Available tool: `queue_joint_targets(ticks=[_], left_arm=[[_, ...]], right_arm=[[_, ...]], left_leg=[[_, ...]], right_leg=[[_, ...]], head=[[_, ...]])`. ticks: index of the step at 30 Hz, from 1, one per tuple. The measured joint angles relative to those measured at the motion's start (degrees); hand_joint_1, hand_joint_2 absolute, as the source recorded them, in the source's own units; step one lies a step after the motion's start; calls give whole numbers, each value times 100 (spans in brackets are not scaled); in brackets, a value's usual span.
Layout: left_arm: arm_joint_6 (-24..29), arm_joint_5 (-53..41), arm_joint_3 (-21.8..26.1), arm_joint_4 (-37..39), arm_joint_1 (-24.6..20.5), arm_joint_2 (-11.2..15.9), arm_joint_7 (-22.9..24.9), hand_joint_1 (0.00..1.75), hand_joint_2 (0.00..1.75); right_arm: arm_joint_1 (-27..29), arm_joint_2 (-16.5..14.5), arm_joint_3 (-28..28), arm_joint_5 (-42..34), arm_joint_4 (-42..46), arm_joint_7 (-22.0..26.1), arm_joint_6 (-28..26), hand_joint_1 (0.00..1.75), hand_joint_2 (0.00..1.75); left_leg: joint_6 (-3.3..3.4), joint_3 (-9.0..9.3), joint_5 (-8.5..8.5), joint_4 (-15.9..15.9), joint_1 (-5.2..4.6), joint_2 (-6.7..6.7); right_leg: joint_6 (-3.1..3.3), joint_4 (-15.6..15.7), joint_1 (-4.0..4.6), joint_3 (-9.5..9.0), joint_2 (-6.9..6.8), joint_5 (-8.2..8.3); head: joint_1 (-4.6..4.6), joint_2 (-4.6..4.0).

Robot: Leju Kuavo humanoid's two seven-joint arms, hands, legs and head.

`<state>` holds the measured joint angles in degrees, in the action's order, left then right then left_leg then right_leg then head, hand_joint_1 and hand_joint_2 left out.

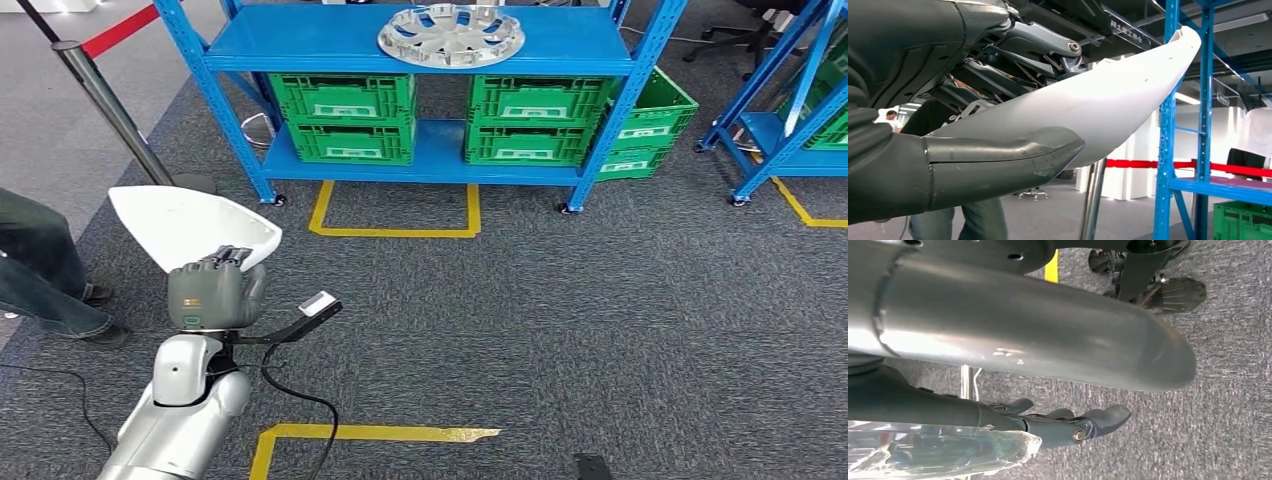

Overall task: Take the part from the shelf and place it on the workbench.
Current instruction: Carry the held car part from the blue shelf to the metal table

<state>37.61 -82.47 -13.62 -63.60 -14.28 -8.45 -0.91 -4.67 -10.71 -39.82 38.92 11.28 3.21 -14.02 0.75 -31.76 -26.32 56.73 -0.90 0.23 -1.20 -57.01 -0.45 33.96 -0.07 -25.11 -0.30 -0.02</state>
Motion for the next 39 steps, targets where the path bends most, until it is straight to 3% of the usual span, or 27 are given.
queue_joint_targets(ticks=[8, 13, 15, 18, 19, 20, 21, 23, 25, 26, 28, 30, 33, 34, 35, 36, 37, 39], left_arm=[[-50, -23, 68, 0, 2, 15, -18, 175, 175], [-73, -57, 90, -3, -10, 25, -19, 175, 175], [-82, -90, 92, -4, -32, 20, -17, 175, 175], [-100, -129, 95, -4, -47, 16, -9, 175, 175], [-104, -139, 96, -3, -43, 16, -7, 175, 175], [-107, -145, 96, -3, -41, 17, -4, 175, 175], [-109, -149, 96, -2, -39, 17, -2, 175, 175], [-111, -155, 96, -2, -52, 16, 0, 175, 175], [-113, -169, 97, -2, -90, 11, 3, 175, 175], [-114, -181, 98, -2, -107, 8, 5, 175, 175], [-115, -199, 98, -2, -114, 8, 6, 175, 175], [-115, -203, 98, -2, -111, 17, 7, 175, 175], [-117, -207, 97, 1, -124, 20, 9, 175, 175], [-118, -210, 97, 4, -117, 21, 12, 175, 175], [-119, -213, 97, 8, -108, 24, 17, 175, 175], [-119, -215, 97, 13, -104, 26, 25, 175, 175], [-119, -217, 98, 16, -106, 27, 32, 175, 175], [-118, -220, 98, 17, -135, 24, 43, 175, 175]], right_arm=[[0, 0, 140, 337, 0, -91, -268, 0, 0], [-3, 1, 213, 443, 0, -107, -275, 0, 0], [-4, 3, 244, 482, 0, -114, -287, 0, 0], [0, 8, 272, 529, 0, -130, -296, 0, 0], [4, 10, 282, 539, 0, -135, -297, 0, 0], [7, 12, 291, 546, 0, -139, -297, 0, 0], [9, 14, 297, 553, 0, -141, -297, 0, 0], [6, 18, 305, 563, 0, -142, -296, 0, 0], [4, 20, 320, 577, 0, -142, -295, 0, 0], [5, 21, 328, 584, 0, -143, -295, 0, 0], [12, 21, 337, 598, 0, -146, -293, 0, 0], [6, 17, 342, 609, 0, -147, -291, 0, 0], [13, 17, 345, 617, 0, -147, -289, 0, 0], [20, 20, 345, 619, 0, -148, -288, 0, 0], [24, 23, 345, 622, 0, -148, -287, 0, 0], [25, 26, 346, 626, 0, -148, -285, 0, 0], [22, 26, 347, 629, 0, -146, -280, 0, 0], [16, 25, 350, 633, 0, -143, -262, 0, 0]], left_leg=[[28, -18, 7, 25, -24, -1], [121, -34, 61, -13, -16, -7], [174, -38, 124, -78, 18, -22], [191, -100, 172, -83, 24, -73], [182, -119, 185, -80, 24, -98], [169, -135, 196, -75, 25, -133], [155, -146, 205, -67, 28, -175], [109, -170, 208, -31, 26, -270], [46, -227, 216, 26, 20, -367], [10, -259, 231, 42, 23, -414], [-50, -304, 262, 51, 49, -503], [-111, -399, 119, 237, 55, -420], [-197, -855, -457, 1288, 77, -133], [-211, -976, -565, 1587, 89, -99], [-215, -1003, -568, 1700, 97, -80], [-210, -909, -464, 1574, 103, -61], [-195, -706, -293, 1245, 102, -11], [-145, -248, -31, 453, 71, 227]], right_leg=[[-36, 4, -20, 11, -1, 25], [-105, 3, -28, 30, -11, 29], [-134, -279, -23, 168, -6, -202], [-159, -1374, -29, 619, -2, -797], [-165, -1617, -30, 706, -2, -880], [-168, -1667, -32, 700, -1, -863], [-168, -1477, -37, 575, 8, -739], [-170, -691, -67, 119, 165, -422], [-144, -139, -94, -199, 332, -307], [-119, -71, -88, -240, 352, -329], [-52, -66, -78, -241, 253, -302], [21, -53, -86, -241, 146, -272], [82, -48, -72, -221, -42, -262], [84, -48, -67, -214, -108, -262], [86, -49, -63, -209, -174, -262], [86, -49, -60, -208, -239, -261], [85, -49, -58, -212, -302, -260], [68, -57, -34, -223, -419, -267]], head=[[-2, 0], [-1, 0], [12, 0], [25, 0], [23, 0], [25, 0], [24, 0], [23, 0], [16, 0], [14, 0], [17, 0], [-8, 0], [-58, 1], [-57, 1], [-58, 1], [-58, 0], [-59, 0], [-63, 0]])
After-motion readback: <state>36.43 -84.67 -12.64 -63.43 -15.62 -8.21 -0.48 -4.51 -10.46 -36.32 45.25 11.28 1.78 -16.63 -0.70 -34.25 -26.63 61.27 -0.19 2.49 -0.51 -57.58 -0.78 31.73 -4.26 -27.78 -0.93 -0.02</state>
